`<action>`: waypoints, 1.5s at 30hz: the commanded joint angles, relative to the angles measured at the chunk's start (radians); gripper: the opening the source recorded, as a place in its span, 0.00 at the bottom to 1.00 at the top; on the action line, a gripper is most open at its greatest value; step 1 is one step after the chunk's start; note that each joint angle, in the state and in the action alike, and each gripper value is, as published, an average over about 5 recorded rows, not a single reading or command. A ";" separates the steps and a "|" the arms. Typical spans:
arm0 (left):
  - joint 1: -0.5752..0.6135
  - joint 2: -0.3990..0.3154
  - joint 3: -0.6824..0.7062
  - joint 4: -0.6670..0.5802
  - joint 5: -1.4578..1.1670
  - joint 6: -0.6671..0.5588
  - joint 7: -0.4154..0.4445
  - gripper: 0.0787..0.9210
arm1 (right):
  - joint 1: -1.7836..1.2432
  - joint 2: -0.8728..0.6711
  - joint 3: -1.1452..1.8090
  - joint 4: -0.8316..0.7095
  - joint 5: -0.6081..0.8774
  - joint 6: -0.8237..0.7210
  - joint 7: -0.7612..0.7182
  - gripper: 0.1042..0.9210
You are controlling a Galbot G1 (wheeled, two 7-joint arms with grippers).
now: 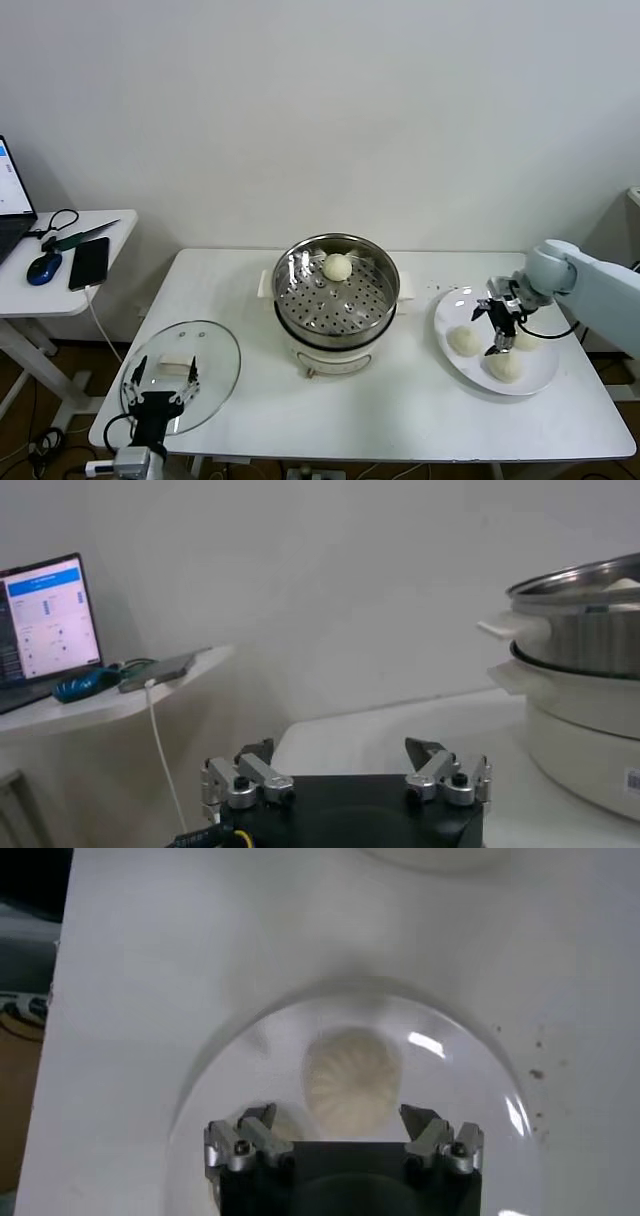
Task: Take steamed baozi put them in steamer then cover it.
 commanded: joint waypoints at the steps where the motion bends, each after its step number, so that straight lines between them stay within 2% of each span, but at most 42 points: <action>1: 0.003 -0.001 -0.001 0.002 0.003 0.001 0.001 0.88 | -0.098 0.092 0.100 -0.141 -0.034 -0.005 -0.002 0.88; 21: 0.007 -0.004 0.002 0.013 0.017 -0.001 -0.001 0.88 | -0.072 0.138 0.082 -0.195 -0.040 0.018 -0.029 0.87; 30: 0.010 -0.004 0.002 0.017 0.018 -0.004 -0.002 0.88 | -0.046 0.136 0.062 -0.189 -0.010 0.015 -0.034 0.73; 36: 0.011 -0.003 0.002 0.017 0.015 -0.005 -0.002 0.88 | 0.078 0.112 0.001 -0.155 0.073 0.001 -0.032 0.71; 45: 0.011 -0.002 0.015 0.006 0.016 -0.005 -0.002 0.88 | 0.528 0.148 -0.311 -0.106 0.332 -0.021 -0.046 0.70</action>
